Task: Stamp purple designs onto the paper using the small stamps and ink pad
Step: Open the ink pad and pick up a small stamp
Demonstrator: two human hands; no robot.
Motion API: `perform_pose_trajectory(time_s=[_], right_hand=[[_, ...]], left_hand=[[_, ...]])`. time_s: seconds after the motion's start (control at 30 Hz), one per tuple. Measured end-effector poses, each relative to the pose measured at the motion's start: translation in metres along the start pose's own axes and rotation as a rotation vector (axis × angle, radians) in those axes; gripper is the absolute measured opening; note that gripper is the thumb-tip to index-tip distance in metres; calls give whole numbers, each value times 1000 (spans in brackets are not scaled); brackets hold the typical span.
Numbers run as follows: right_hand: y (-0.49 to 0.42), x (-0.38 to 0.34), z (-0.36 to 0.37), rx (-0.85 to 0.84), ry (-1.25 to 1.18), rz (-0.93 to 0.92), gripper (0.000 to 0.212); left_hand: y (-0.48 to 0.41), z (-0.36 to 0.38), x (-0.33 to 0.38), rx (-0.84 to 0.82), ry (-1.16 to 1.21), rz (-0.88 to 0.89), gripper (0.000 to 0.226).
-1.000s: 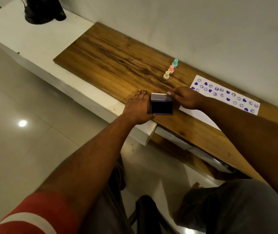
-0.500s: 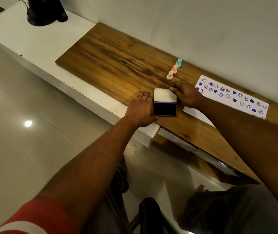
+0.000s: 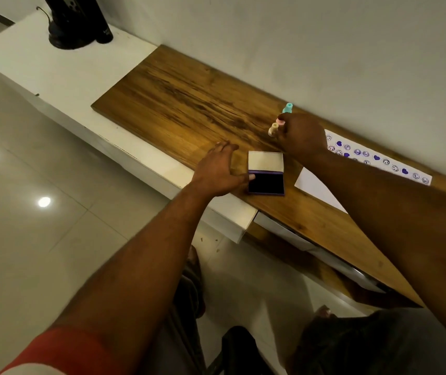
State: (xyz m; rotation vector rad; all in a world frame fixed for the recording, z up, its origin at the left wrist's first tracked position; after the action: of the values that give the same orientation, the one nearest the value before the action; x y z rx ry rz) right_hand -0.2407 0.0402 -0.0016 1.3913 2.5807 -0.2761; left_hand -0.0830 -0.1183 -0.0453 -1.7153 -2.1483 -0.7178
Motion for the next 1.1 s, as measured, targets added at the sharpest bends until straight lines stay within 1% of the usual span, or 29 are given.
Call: perform_pose_trajectory(time_s=[0.1,0.17,0.27,0.47,0.6,0.77,0.9,1.0,1.1], right_hand=[[-13,-6,13,-61,83,50,31],[-19,-9,19,-91,71,83,29],[-23,-19,25,-125,22,88,28],[-8,-73,42,-256,-27,-159,25],[5,-96,49,-283,-60,-228,24],[23,-98,54,-287,-222,-235,22],[28,-89,49,-246,-290,-226,22],[25,-86,37,-172,-156,-258,34],[24,-87,35,-183,-1,-282,45]], left_hand=[[1,-20,-8,155,54,-18,81],[3,-22,-8,197,60,-20,75],[2,-17,-7,198,33,-33,70],[0,-8,-18,168,-13,-162,69],[2,-8,-20,186,-72,-199,57],[6,-10,-23,234,-42,-218,32],[6,-11,-19,251,-36,-175,24],[5,-11,-14,272,-79,-155,27],[5,-13,-11,301,-107,-124,28]])
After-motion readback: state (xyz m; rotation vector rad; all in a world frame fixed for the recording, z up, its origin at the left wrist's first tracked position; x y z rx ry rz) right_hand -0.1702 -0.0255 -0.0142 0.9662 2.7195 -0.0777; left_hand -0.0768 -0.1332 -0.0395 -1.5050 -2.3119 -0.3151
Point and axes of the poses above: each hand's wrist, its own y-axis away from the middle knuckle, its own z-axis out of the palm, x = y × z, the point moved 7 cm from there along -y, towards the middle knuckle, and after that the axes turned 4 degrees about -x, right-handed, at the moved point
